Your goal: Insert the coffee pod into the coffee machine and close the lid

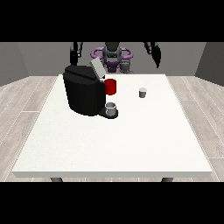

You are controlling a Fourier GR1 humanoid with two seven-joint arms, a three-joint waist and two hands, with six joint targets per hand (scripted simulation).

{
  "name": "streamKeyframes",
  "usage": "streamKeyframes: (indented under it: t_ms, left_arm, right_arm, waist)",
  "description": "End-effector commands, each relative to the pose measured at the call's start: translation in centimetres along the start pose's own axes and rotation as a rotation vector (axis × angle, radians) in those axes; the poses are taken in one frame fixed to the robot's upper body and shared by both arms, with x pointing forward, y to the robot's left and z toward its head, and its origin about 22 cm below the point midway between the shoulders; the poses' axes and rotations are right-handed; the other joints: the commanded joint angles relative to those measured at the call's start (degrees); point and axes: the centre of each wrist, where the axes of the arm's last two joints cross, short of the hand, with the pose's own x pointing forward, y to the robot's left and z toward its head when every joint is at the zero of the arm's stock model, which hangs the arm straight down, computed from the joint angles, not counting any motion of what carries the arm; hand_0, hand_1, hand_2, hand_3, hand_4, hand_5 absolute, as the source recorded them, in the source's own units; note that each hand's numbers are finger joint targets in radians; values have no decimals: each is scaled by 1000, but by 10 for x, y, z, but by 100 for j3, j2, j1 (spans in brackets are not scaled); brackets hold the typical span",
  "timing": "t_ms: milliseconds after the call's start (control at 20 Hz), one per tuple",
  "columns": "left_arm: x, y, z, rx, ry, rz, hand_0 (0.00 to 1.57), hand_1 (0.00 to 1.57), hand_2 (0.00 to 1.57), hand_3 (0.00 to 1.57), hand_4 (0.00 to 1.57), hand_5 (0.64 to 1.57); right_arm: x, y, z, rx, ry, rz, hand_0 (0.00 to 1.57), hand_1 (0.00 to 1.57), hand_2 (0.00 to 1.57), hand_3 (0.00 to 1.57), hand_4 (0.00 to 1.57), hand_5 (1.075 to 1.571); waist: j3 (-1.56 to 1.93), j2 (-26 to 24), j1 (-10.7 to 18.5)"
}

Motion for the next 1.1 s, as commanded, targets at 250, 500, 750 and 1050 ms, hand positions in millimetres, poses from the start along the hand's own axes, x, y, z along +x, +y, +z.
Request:
streamKeyframes:
  t_ms: [250,500,750,1050]
  left_arm:
    - [14,27,-7,-250,-101,-316,0,0,0,0,0,1571]
    - [28,56,-36,-216,1,-512,0,0,0,0,0,1571]
    - [41,65,-68,-232,35,-621,0,0,0,0,0,1571]
    - [7,84,-72,-261,106,-677,0,0,0,0,0,1571]
  right_arm:
    - [-9,-2,0,-3,-28,-14,0,0,0,0,0,1571]
    - [8,5,-8,-78,-159,144,0,0,0,0,0,1571]
    - [46,39,-27,-56,-200,142,0,0,0,0,0,1571]
    - [24,31,-17,-50,-164,106,0,0,0,0,0,1571]
  waist:
    - [-131,33,-320]
    - [-132,472,-902]
    - [-136,779,-1138]
    - [-135,953,-1170]
